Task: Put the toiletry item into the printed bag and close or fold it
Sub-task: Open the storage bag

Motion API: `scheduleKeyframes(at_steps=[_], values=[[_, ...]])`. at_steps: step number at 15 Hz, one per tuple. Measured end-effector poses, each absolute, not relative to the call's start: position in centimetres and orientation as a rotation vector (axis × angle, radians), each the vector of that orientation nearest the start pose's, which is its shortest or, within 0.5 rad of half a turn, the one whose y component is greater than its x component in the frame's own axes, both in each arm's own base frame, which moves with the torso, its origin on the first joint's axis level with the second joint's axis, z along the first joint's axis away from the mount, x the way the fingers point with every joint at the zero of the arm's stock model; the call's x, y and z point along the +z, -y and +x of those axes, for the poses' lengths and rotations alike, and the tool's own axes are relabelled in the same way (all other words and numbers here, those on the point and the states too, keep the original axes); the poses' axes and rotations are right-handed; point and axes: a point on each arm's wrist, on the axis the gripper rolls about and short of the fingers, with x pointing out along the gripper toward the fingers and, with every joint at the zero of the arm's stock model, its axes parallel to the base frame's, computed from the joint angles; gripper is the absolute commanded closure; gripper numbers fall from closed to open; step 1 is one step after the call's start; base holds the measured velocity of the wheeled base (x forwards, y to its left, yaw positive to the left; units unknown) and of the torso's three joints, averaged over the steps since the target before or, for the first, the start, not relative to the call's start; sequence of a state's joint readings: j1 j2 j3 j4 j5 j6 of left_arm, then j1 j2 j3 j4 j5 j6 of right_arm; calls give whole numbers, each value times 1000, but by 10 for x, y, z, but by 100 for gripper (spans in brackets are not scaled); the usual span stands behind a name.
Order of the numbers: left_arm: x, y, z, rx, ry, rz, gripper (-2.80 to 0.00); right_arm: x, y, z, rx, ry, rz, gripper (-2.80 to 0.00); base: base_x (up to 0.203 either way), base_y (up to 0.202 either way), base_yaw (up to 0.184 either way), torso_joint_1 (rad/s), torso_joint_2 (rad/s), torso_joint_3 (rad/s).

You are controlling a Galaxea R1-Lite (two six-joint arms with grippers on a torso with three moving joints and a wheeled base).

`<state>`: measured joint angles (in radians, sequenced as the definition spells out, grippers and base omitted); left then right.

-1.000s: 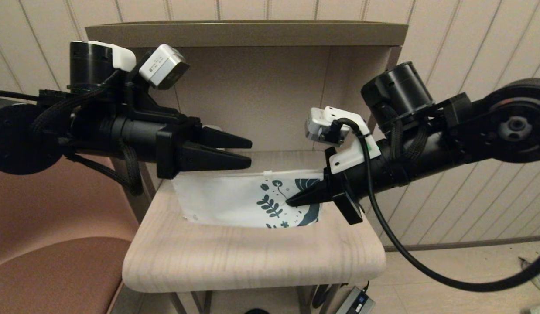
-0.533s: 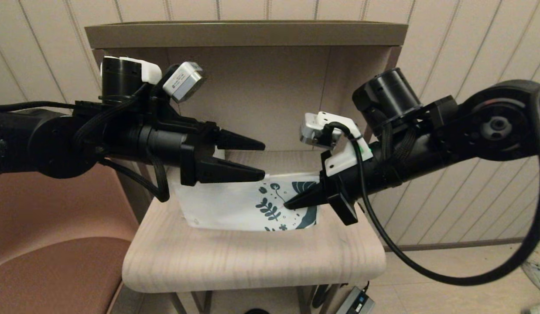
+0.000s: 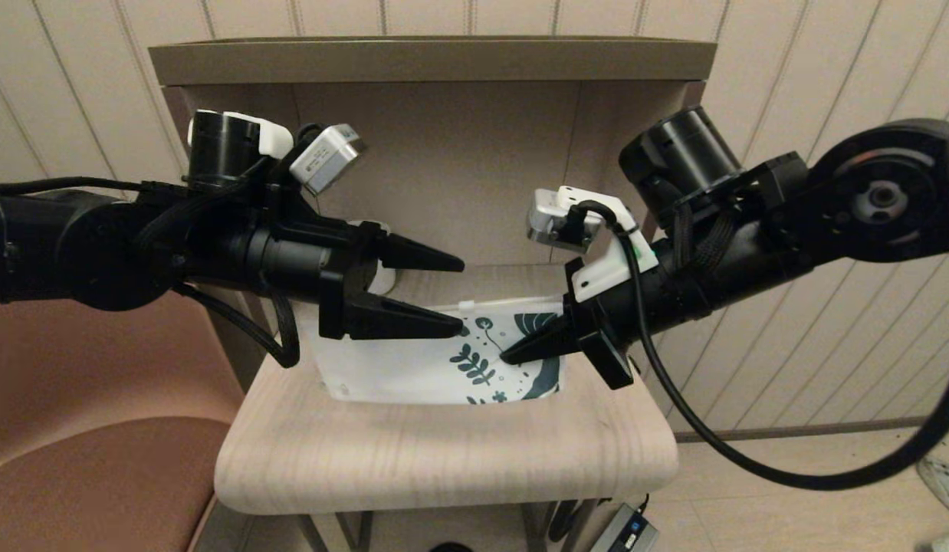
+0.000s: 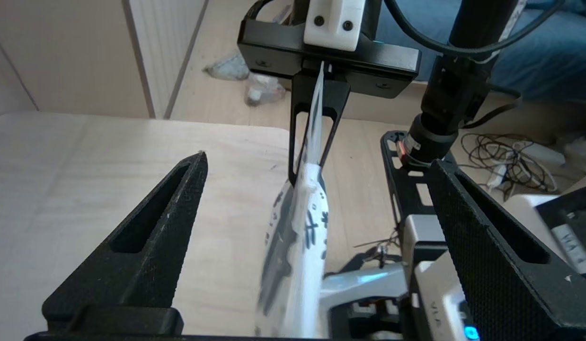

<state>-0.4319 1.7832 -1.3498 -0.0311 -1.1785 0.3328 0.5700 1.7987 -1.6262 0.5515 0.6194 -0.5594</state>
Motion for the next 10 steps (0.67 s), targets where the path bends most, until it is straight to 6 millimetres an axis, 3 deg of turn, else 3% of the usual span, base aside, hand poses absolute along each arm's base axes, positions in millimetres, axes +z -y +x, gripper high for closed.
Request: scheduleKeyframes(at_steps=[10], values=[[297,142,281,-1505,-271,276,-280,277,-190,261,1333,-409,-454,0,0,0,0,0,0,0]])
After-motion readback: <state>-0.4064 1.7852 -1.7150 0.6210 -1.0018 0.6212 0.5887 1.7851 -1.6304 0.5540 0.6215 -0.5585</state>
